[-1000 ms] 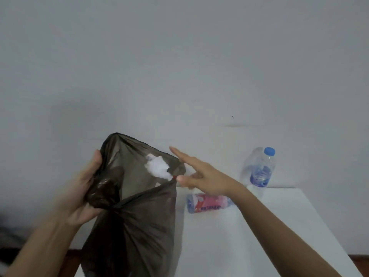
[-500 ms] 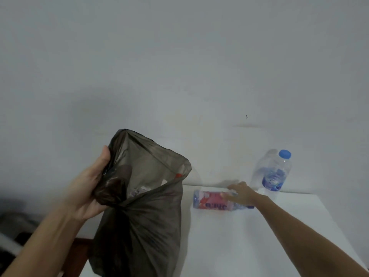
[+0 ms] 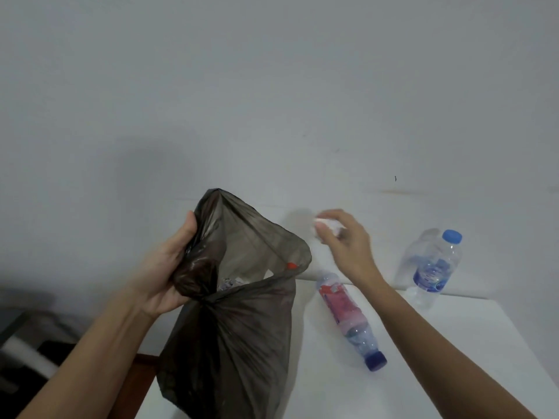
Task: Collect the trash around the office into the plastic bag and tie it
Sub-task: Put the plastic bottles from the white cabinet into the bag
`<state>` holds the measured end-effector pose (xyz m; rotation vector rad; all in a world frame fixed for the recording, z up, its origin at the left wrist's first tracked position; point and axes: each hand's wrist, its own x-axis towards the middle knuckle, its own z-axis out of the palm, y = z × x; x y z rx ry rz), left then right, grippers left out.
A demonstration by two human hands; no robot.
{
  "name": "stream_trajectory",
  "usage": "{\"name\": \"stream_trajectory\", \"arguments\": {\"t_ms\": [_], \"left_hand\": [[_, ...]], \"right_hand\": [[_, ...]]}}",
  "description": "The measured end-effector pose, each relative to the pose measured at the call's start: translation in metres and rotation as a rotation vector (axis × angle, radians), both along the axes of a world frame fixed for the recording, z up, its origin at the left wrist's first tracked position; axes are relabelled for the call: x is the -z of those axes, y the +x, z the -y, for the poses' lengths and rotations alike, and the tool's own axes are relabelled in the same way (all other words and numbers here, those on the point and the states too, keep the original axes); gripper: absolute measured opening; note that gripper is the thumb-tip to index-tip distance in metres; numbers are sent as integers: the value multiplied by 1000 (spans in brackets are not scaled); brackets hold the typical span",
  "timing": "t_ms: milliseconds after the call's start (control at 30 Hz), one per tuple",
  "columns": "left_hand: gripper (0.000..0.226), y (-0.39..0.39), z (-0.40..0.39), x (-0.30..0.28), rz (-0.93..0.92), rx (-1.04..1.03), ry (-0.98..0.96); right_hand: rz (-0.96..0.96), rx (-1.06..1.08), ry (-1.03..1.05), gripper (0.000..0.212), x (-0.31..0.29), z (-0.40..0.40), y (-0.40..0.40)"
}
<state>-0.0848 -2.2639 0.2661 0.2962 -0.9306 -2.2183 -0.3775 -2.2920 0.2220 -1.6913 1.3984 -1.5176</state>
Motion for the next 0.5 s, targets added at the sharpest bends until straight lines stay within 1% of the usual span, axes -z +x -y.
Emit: {"name": "stream_trajectory", "arguments": {"t_ms": [33,67,100,133,167,200,233,267,300,333,367,400,500], "left_hand": [[60,-3,4,-1,47,-38,40],[59,-1,2,-2,56,-44,60],[61,1,3,-2,18,-44,43],[65,2,3,-1,-3,-44,9],[67,4,1,-2,-14,-57,6],[65,1,-2,-7,32,-83,-12],[63,1,-3,-8,108,-130,-33],[65,4,-6,-13,143,-192,-62],[69,4,-5,-15,149,-235,-78],[72,1,-6,-21,148,-251,-85],[73,8,-11,-23,147,-282,-85],[72,8,-9,-25,157,-284,-83],[68,11,-6,-25,164,-304,-93]], "right_hand": [[-17,-175,11,26,-17,-4,17],[-83,-313,48,37,-23,-9,32],[-167,-380,71,44,-22,-12,38],[-223,-350,88,47,-10,-14,35],[-247,-241,112,48,4,-17,29],[-296,-94,196,50,29,-18,14],[-399,55,364,57,57,-22,-2],[-553,165,579,69,84,-27,-14],[-683,214,782,84,112,-37,-27],[-749,213,904,96,137,-48,-39],[-752,183,916,102,158,-55,-41],[-701,186,872,101,172,-61,-49],[-509,222,736,83,177,-66,-59]]}}
